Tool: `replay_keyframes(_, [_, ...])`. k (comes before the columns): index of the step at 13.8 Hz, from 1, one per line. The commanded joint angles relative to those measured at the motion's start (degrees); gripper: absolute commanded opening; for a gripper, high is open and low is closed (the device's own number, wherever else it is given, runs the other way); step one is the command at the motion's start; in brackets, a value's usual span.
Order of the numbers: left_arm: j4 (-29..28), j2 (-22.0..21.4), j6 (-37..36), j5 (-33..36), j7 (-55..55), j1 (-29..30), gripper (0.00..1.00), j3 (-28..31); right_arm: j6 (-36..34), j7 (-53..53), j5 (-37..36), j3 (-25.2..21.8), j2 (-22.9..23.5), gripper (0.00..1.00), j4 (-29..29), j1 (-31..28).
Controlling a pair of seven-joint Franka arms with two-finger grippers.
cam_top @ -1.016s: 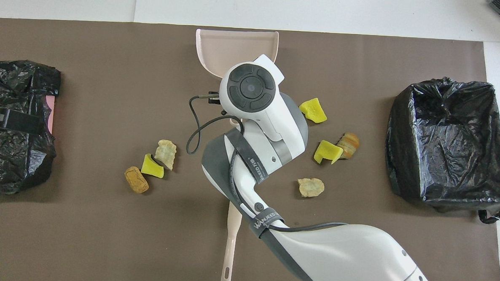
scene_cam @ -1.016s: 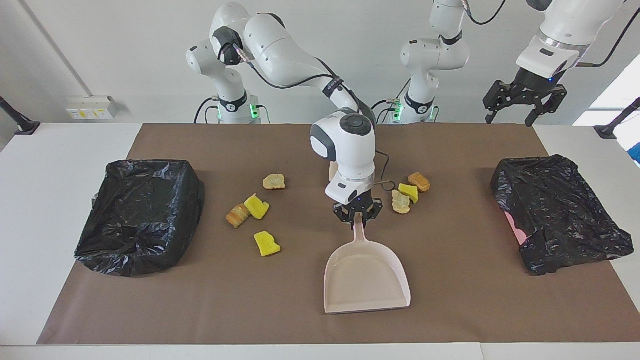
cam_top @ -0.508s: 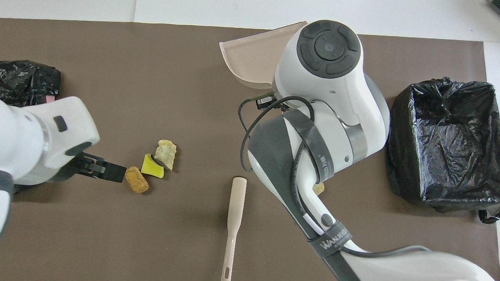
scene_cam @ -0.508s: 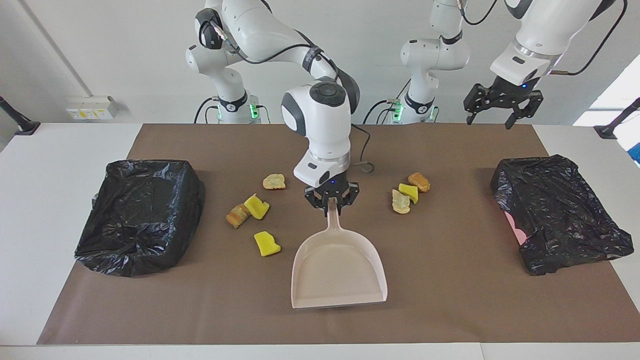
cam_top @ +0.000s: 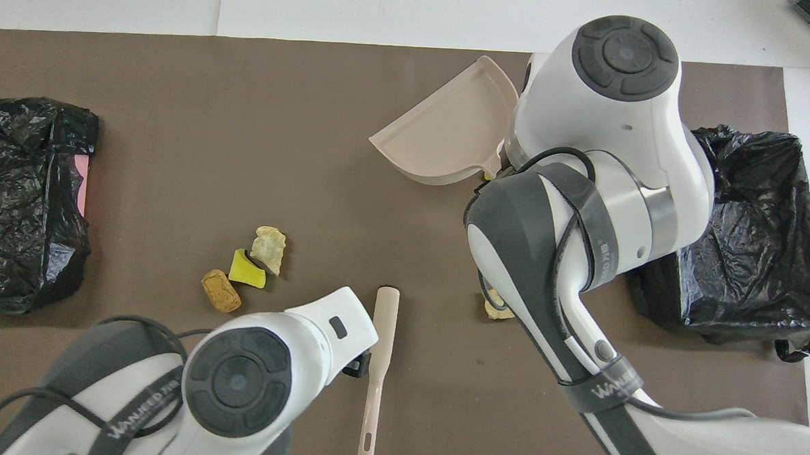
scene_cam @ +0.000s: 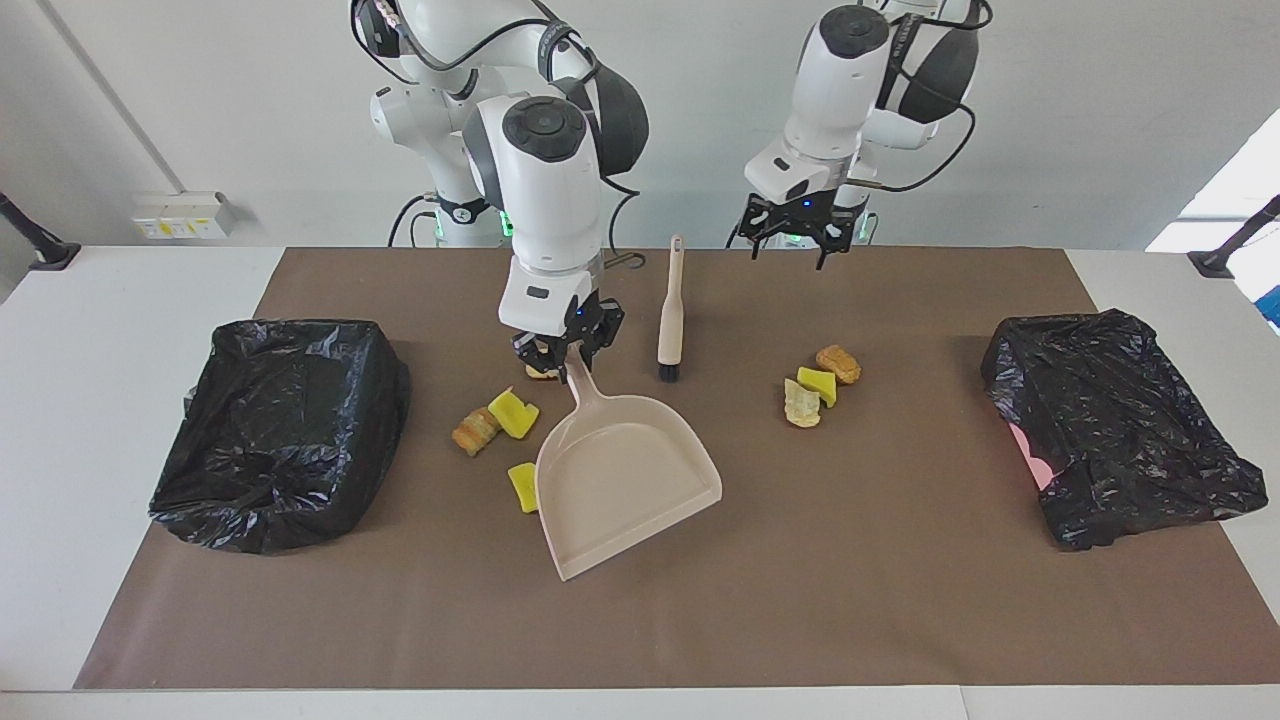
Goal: Sweep and dump trash in bin
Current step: 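Place the dustpan with the right gripper while the left gripper grasps the brush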
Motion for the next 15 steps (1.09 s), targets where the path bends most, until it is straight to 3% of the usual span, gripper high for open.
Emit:
replay_keyframes(1, [-4.96, 4.3, 8.31, -0.12, -8.94, -6.69, 1.0, 1.24, 0.46, -10.85, 1.14, 0.77, -3.14, 0.0, -4.68, -2.27])
replay_keyframes(3, [-7.24, 6.08, 11.84, -0.12, -11.16, -10.12, 1.0, 1.24, 1.94, -19.3, 1.14, 0.77, -5.15, 0.0, -9.49, -4.11])
replay_keyframes(7, [-10.15, 5.38, 11.85, -0.3, -11.43, -11.53, 0.99, 1.06, 3.27, -28.89, 1.05, 0.77, -7.53, 0.0, -13.91, -4.3])
replay_keyframes(12, [-10.77, 5.29, 11.5, -3.8, -10.38, -11.8, 0.63, 1.06, 3.18, -38.06, 1.05, 0.68, -7.62, 0.0, -14.01, -4.3])
replay_keyframes(15, [-11.21, 4.94, 10.45, -4.16, -10.12, -11.98, 0.58, 0.89, 3.36, -38.23, 0.96, 0.68, -7.54, 0.0, -14.01, -4.56])
